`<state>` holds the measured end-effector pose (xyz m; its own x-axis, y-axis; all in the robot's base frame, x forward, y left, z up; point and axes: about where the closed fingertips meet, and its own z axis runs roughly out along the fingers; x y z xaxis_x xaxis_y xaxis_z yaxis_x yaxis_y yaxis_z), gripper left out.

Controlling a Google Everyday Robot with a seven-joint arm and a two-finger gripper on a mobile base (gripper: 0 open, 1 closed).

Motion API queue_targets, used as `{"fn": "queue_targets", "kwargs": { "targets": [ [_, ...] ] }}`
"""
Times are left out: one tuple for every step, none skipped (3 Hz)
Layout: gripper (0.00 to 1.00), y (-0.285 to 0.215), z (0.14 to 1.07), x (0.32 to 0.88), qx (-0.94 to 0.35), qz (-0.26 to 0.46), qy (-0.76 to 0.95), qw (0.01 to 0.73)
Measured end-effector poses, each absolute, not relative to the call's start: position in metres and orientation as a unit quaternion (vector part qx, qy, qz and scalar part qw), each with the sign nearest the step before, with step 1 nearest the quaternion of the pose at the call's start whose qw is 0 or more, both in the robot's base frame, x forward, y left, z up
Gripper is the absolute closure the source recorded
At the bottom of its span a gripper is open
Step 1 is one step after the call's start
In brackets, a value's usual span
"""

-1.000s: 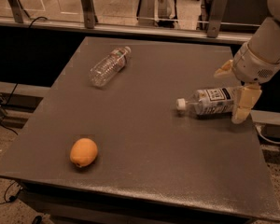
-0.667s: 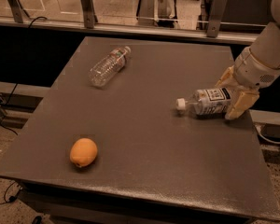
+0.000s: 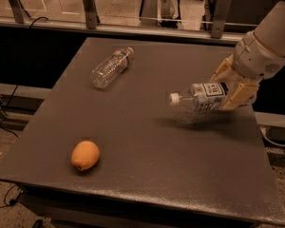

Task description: Move blue plastic bottle near orange

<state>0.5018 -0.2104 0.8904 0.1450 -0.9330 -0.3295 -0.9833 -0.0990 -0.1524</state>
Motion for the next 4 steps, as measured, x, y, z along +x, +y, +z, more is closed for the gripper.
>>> {"fn": "queue_targets", "kwargs": {
  "targets": [
    [1.00,-0.170,0.915,0.484,-0.746,0.093,0.634,0.183],
    [1.00,-0.128,0.923,0.466,-0.761,0.099,0.614,0.184],
    [1.00,-0.100,0.914,0.448,-0.768,0.086,0.612,0.166],
    [1.00,-0.086,0.898,0.430,-0.768,0.072,0.617,0.158]
  ]
}}
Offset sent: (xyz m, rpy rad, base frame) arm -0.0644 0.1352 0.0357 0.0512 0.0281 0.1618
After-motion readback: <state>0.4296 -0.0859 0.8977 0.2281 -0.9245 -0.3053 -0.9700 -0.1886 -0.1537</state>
